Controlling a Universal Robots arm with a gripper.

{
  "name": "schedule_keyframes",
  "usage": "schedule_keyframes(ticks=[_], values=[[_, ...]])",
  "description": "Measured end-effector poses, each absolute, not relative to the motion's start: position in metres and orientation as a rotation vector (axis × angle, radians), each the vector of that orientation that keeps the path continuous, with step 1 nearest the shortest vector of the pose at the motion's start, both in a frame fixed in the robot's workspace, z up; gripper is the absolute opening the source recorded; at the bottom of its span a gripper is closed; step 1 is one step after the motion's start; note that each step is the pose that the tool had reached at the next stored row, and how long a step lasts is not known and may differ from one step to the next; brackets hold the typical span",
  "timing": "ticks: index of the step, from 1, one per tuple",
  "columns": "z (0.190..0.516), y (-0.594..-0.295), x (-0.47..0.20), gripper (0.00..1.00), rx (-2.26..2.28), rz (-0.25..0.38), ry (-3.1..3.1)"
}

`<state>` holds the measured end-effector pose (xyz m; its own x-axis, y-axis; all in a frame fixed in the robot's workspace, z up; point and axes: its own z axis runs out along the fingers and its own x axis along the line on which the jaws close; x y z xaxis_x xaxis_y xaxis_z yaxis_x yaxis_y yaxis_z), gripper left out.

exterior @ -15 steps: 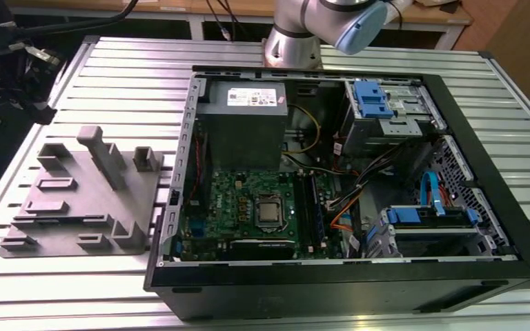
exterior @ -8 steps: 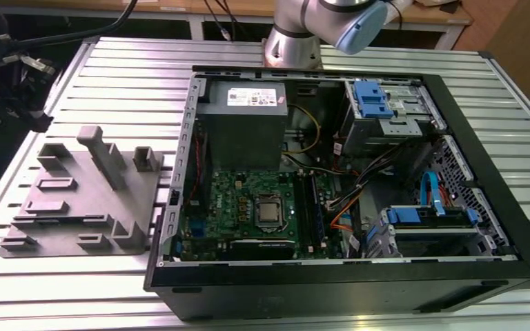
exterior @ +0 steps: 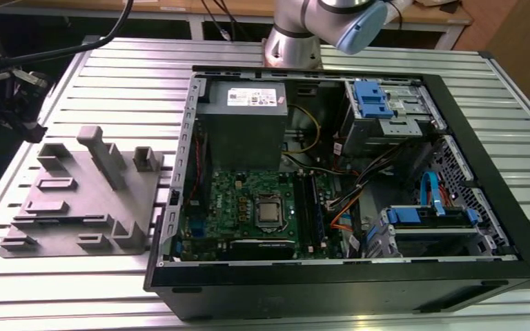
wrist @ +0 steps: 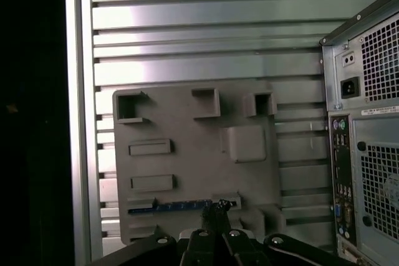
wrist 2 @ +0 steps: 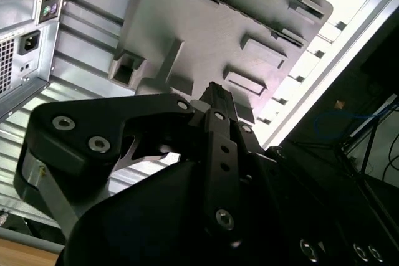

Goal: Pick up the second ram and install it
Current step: 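Reach for the second ram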

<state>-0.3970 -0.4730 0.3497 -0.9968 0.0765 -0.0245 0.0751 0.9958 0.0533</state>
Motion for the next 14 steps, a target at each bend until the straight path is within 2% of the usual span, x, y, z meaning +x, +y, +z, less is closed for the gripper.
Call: schedule_keyframes(ticks=[14], values=[[0.331, -0.485, -0.406, 0.07, 0.118, 0.082, 3.112]])
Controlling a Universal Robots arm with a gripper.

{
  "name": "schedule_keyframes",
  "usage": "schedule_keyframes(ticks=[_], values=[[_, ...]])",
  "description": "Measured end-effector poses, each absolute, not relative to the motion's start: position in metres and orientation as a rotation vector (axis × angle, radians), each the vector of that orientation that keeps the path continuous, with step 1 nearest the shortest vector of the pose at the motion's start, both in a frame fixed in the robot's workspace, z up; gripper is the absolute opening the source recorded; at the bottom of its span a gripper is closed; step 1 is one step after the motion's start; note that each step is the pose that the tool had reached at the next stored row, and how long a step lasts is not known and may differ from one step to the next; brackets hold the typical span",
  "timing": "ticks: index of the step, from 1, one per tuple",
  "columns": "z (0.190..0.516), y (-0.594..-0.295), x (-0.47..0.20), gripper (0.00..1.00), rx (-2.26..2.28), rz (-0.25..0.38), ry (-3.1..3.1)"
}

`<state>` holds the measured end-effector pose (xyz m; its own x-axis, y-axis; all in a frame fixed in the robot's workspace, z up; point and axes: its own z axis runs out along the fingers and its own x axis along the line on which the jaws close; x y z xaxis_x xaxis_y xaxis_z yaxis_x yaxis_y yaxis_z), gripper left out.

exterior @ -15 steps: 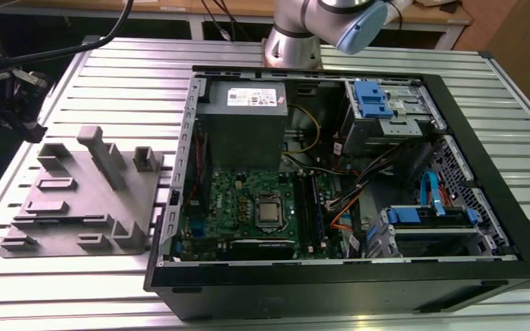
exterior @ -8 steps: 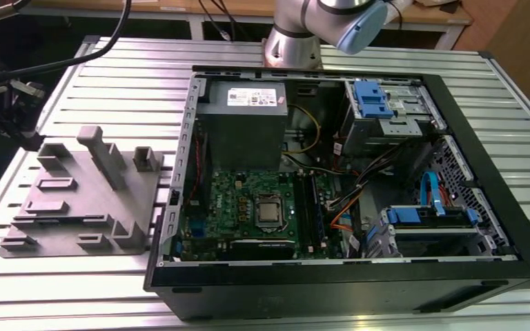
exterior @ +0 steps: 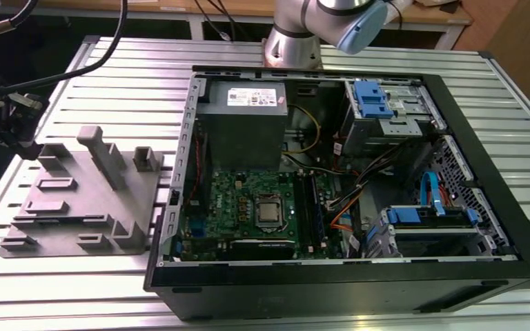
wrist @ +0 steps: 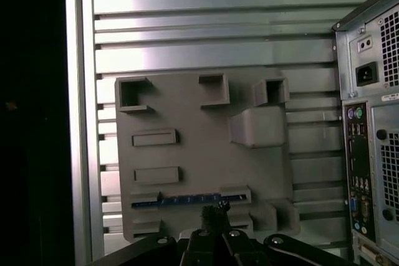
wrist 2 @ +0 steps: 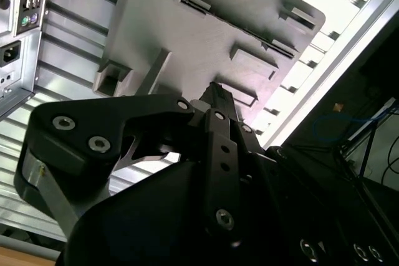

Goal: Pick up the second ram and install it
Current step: 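Reach for the second ram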

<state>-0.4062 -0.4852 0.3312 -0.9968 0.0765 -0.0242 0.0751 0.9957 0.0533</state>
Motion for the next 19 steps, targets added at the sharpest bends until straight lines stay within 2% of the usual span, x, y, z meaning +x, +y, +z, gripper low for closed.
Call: schedule_keyframes(ticks=[19], values=[[0.310, -0.493, -0.415, 0.07, 0.118, 0.082, 3.113]])
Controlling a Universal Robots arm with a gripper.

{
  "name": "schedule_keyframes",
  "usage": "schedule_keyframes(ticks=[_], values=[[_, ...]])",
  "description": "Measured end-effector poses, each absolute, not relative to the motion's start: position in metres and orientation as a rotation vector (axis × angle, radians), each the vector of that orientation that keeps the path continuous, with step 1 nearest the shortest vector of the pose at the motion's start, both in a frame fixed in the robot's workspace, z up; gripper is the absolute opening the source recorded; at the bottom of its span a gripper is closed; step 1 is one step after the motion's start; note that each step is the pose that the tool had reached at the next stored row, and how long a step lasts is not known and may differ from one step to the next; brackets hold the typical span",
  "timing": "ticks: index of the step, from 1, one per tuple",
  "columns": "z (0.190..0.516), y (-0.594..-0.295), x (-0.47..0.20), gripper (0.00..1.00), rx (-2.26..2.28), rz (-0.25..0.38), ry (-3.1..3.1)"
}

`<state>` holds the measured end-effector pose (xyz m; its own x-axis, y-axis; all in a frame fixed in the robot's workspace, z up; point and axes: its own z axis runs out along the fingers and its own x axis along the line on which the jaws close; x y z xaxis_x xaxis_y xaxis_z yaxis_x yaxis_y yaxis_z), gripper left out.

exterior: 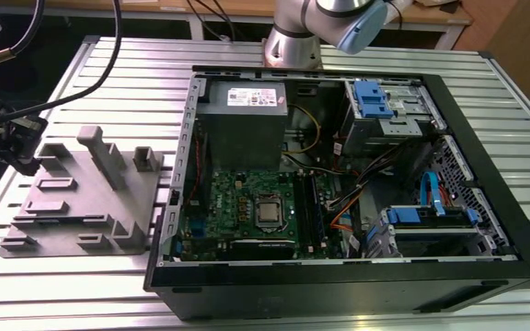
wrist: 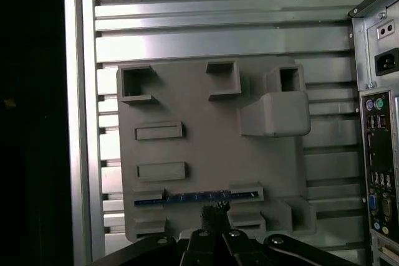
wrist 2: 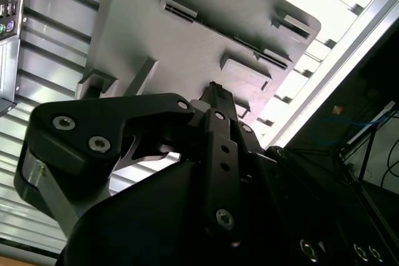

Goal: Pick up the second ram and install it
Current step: 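Reach for the second ram, then pick up the second ram and move it above second insertion slot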

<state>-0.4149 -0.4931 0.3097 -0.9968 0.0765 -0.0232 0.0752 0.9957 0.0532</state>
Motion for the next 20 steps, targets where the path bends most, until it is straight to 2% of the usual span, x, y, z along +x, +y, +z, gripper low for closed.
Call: schedule_keyframes(ticks=[20], values=[[0.292, -0.499, -0.418, 0.07, 0.119, 0.081, 3.118]])
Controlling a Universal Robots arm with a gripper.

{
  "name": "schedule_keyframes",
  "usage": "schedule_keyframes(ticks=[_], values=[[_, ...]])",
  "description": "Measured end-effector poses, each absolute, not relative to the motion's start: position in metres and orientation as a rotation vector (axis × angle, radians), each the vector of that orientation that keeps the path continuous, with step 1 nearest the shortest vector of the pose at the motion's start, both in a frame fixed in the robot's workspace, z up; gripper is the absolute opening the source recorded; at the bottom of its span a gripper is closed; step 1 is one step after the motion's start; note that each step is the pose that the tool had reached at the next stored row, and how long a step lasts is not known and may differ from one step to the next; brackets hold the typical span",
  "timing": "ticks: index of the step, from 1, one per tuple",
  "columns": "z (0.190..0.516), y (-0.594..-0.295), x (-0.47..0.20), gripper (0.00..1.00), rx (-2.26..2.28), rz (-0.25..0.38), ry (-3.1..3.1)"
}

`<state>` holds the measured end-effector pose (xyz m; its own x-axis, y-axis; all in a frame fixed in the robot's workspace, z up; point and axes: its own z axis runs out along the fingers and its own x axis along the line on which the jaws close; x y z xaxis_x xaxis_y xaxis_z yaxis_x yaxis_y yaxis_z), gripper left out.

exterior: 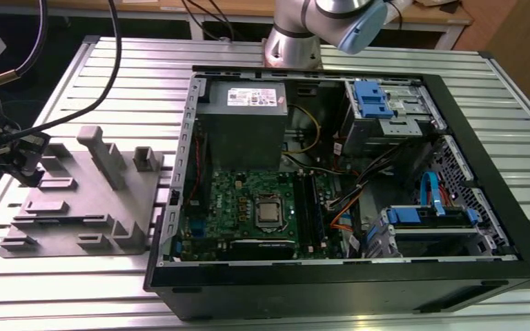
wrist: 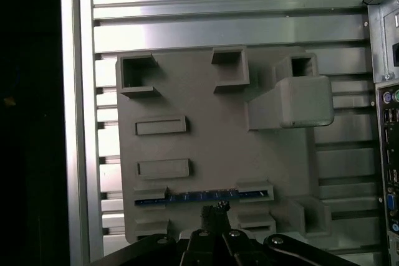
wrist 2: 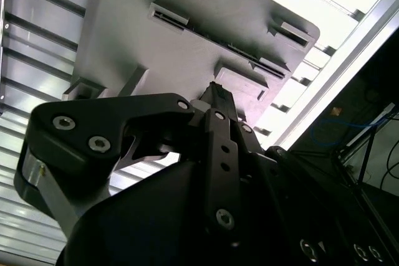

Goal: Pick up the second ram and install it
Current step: 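Pick up the second ram and move it above second insertion slot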

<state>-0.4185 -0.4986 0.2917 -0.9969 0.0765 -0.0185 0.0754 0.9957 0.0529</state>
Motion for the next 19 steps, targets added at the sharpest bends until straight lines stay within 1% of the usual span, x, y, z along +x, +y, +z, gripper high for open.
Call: schedule_keyframes(ticks=[11, 19], values=[[0.2914, -0.4986, -0.4185, 0.07, 0.107, 0.082, 3.118], [0.2891, -0.4986, -0.4185, 0.07, -0.107, 0.084, 3.122]])
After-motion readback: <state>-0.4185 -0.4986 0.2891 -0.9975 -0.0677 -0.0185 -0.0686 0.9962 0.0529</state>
